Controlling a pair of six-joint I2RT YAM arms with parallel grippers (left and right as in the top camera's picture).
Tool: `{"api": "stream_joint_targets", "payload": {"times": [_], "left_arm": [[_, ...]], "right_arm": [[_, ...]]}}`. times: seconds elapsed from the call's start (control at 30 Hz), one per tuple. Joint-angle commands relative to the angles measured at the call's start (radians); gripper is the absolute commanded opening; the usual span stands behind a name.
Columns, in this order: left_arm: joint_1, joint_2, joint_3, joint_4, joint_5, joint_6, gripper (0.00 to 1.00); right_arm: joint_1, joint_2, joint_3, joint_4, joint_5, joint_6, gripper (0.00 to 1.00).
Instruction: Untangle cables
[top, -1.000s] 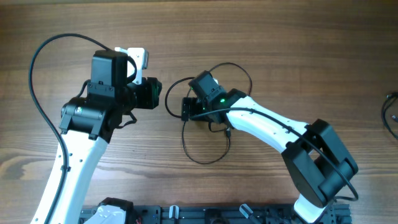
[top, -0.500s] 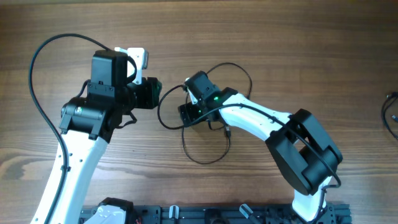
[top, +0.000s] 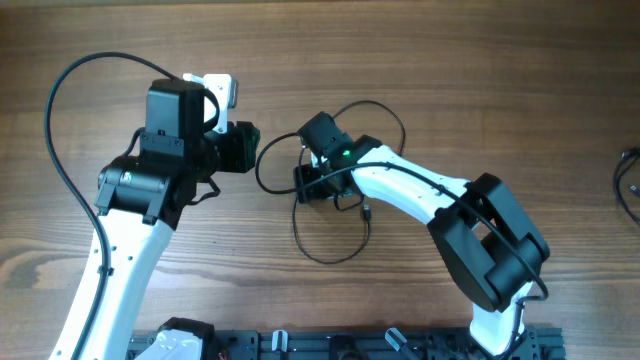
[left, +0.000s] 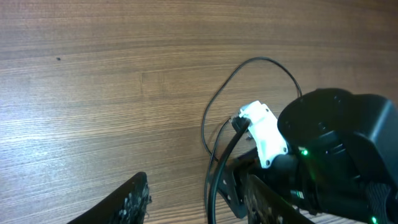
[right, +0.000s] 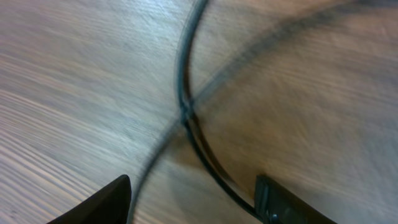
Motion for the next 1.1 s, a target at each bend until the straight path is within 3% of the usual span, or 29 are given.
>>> {"api": "stream_joint_targets", "payload": {"times": [0.0,0.27,0.5,0.7,0.73,0.87,0.93,1.0,1.07], "left_arm": [[0.003,-0.006,0.003,0.005,-0.016,-0.002,0.51],[0.003,-0.006,0.003,0.005,-0.016,-0.002,0.51],[0.003,-0.006,0.003,0.005,-0.016,-0.002,0.51],[0.003,-0.006,0.003,0.005,-0.016,-0.002,0.52],[0.003,-0.006,0.003,0.005,-0.016,-0.002,0.52],[0.003,-0.006,0.003,0.006,-0.016,-0.002,0.52],[0.003,-0.006,0.003,0.009,-0.016,-0.002,0.52],[0.003,-0.006,0.003,0.009,-0.016,-0.002,0.52],[0.003,-0.006,0.003,0.008,-0.016,-0.002,0.52]], "right_arm": [[0.005,0.119,-0.092,-0.132,0.117,-0.002,0.67],[0.006,0.121,-0.092,-0.189,0.114,-0.308,0.66],[0.006,0.121,-0.092,-0.366,0.101,-0.322,0.61],[0.006,0.121,-0.092,-0.413,-0.070,-0.391,0.60],[0.006,0.121,-0.092,-0.420,-0.115,-0.414,0.61],[0.017,0.121,-0.092,-0.414,-0.294,-0.524,0.86],[0.026,0.121,-0.092,-0.356,-0.312,-0.557,0.91],[0.035,0.121,-0.092,-0.284,-0.312,-0.555,0.92],[0.043,0.121,-0.092,-0.218,-0.312,-0.545,0.79]]}}
